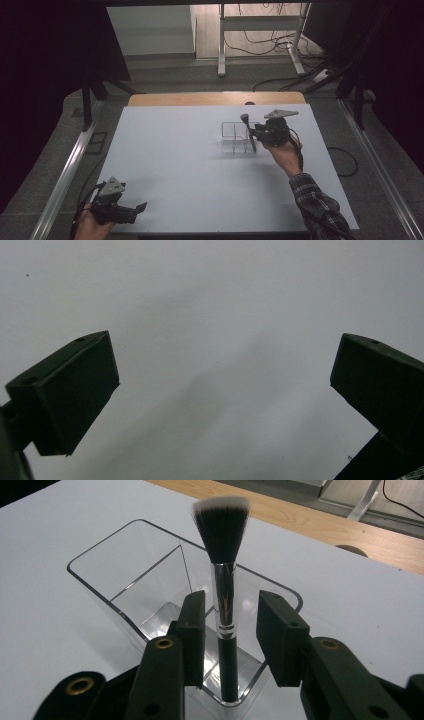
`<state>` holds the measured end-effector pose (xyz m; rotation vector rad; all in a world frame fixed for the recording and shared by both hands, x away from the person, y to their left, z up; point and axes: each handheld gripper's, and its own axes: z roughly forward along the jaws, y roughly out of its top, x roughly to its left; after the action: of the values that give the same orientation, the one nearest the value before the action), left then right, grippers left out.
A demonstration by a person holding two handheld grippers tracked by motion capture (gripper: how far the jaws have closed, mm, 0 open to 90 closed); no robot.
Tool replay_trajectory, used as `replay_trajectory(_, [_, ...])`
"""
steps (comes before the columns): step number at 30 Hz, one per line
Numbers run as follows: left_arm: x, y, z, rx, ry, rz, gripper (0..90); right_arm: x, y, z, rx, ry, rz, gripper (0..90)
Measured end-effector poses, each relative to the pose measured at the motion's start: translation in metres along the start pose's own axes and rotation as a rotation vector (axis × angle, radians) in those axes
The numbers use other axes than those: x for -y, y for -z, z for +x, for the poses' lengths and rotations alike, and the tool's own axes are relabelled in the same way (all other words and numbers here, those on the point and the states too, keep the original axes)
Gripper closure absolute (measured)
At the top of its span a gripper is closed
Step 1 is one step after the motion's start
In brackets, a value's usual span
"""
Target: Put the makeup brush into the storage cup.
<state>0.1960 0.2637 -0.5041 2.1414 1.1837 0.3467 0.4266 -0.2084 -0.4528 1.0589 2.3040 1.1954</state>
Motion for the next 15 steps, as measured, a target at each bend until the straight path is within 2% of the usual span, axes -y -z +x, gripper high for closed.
replay_trajectory(5, [-0.0002, 0.0001, 0.0003, 0.000, 0.011, 0.008, 0.0, -0.0012, 0.0018, 0.0012, -0.012, -0.007, 0.004, 59.1])
replay_trajectory(12, [-0.0001, 0.0004, 0.0007, -0.001, 0.014, 0.005, 0.0, -0.0019, 0.0023, 0.0035, -0.028, -0.020, 0.025, 48.1])
replay_trajectory(15, [0.0001, 0.0006, 0.0008, -0.001, 0.013, 0.004, 0.0, -0.0022, 0.0027, 0.0053, -0.020, -0.005, 0.027, 44.1])
